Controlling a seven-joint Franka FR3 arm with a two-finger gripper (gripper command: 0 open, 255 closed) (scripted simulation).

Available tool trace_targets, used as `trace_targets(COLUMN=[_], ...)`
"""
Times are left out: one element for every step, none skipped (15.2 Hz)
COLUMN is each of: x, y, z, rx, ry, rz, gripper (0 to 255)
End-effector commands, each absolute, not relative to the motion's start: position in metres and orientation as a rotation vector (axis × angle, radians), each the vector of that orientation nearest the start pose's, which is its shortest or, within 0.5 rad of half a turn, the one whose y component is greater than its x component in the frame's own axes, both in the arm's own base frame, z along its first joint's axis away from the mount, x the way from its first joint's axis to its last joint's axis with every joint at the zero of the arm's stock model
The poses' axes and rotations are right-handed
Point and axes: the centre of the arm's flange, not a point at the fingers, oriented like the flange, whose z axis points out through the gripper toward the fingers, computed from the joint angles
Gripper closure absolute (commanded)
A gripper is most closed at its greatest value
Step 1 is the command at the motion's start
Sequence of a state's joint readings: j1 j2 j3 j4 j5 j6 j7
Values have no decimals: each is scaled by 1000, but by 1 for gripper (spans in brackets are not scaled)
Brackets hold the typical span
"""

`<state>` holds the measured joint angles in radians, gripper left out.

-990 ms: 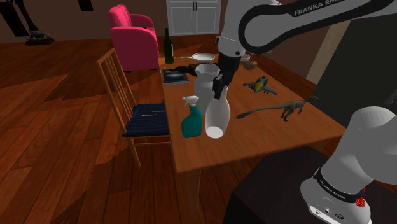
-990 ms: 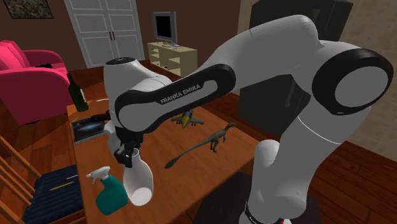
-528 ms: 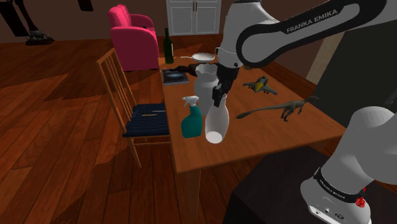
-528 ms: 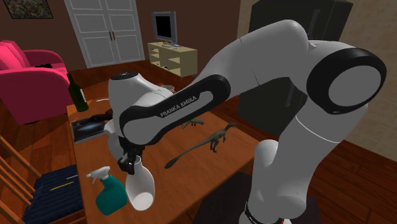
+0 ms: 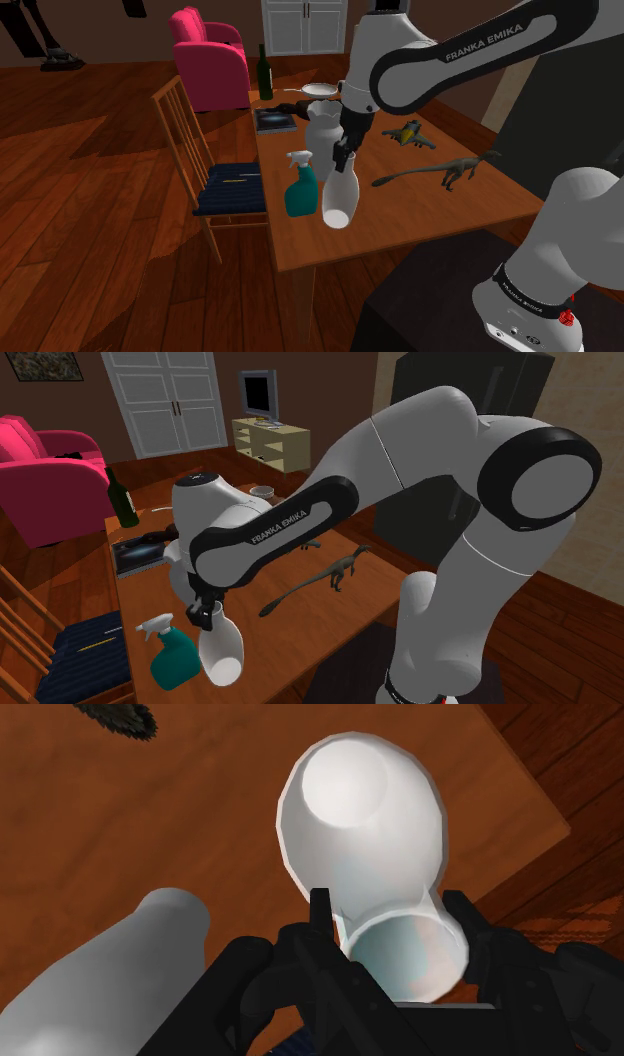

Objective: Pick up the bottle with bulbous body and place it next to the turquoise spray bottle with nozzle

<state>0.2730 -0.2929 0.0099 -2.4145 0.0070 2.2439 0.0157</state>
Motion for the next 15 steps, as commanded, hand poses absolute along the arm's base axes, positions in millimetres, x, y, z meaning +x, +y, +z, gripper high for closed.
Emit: trace_targets(x=[440,440,440,440,440,440,440,439,437,436,434,434,434,434,434], y=[128,128,128,128,128,128,128,128,127,127,126,126,126,126,126], z=[433,433,433,433,433,433,433,446,460,473,483,483,483,483,483], rx=[-3088,-3088,-3088,-3088,-3088,-3088,-3088,-3088,-3088,-3088,-3088,-3088,-3088,-3088,-3088], ry=[-408,-408,-408,-408,-408,-408,-408,-408,-408,-408,-408,-408,-408,-408,-408], rz=[-189,-189,-189,-189,-189,-189,-189,-189,-189,-189,-189,-189,-189,-189,-189], gripper=[255,0,0,0,0,0,0,0,0,0,0,0,0,0,0])
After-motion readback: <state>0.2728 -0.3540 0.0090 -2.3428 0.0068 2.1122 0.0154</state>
